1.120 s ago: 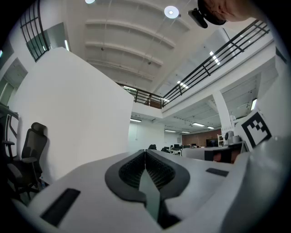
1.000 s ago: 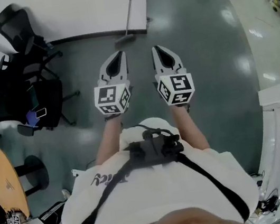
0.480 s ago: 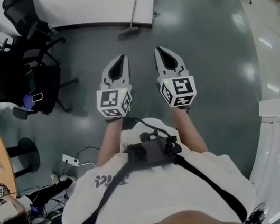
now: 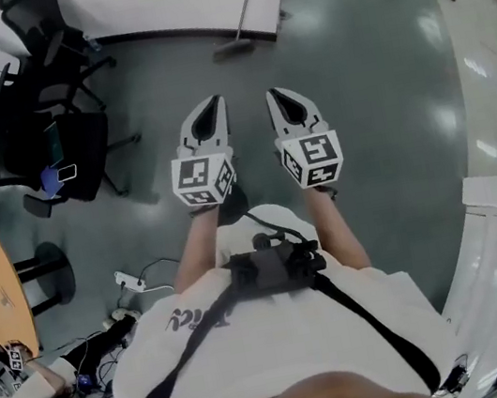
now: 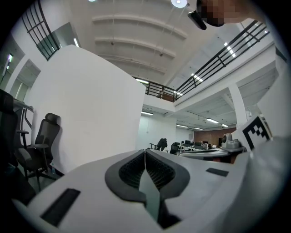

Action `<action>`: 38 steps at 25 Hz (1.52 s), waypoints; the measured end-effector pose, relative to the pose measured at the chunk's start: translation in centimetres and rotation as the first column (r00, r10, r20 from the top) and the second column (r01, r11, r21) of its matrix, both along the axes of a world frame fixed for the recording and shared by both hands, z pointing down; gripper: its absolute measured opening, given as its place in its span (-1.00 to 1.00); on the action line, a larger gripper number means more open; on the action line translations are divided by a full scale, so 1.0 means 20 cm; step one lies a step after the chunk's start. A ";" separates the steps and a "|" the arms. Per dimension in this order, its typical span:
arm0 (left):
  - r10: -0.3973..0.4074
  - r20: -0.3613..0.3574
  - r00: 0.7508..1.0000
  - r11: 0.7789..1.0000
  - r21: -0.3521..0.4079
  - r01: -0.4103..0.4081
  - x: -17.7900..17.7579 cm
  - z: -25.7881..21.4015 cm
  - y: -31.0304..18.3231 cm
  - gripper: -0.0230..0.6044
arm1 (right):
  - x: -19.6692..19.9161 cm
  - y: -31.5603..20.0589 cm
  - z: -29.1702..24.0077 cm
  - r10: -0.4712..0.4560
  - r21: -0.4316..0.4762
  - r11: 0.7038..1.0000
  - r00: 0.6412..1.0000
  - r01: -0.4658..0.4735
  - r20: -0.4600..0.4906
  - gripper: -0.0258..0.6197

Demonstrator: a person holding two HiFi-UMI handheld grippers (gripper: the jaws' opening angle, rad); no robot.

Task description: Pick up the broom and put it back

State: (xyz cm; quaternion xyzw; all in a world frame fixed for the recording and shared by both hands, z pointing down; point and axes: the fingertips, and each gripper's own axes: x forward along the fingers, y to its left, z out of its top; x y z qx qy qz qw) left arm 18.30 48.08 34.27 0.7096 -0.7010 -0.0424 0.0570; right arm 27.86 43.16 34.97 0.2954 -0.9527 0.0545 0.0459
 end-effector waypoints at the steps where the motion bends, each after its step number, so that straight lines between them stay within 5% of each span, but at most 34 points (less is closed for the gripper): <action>1: 0.008 -0.003 1.000 1.000 -0.002 -0.008 -0.04 0.01 -0.05 -0.88 | -0.03 -0.06 0.00 0.016 -0.010 1.000 1.000 -0.016 -0.002 -0.90; 13: 0.145 0.031 0.989 0.987 0.058 -0.147 -0.60 -0.15 -0.65 -0.88 | -0.61 -0.57 -0.13 0.133 0.027 0.991 0.991 -0.133 0.014 -0.90; 18: 0.223 -0.054 0.973 0.975 0.032 -0.221 -0.70 -0.06 -0.82 -0.88 | -0.76 -0.67 -0.14 0.138 0.039 0.990 0.990 -0.138 0.017 -0.90; 21: 0.214 -0.074 0.974 0.977 0.038 -0.211 -0.74 -0.03 -0.90 -0.88 | -0.76 -0.77 -0.20 0.143 0.060 0.987 0.986 -0.148 0.085 -0.90; 25: 0.194 -0.086 0.977 0.981 0.040 -0.191 -0.82 -0.01 -1.10 -0.88 | -0.75 -1.01 -0.12 0.185 0.031 0.982 0.981 -0.187 0.051 -0.90; 38: 0.110 0.043 0.993 0.993 0.032 -0.111 -0.88 -0.11 -1.93 -0.88 | -0.82 -1.95 -0.17 0.139 0.027 0.989 0.984 -0.143 0.114 -0.90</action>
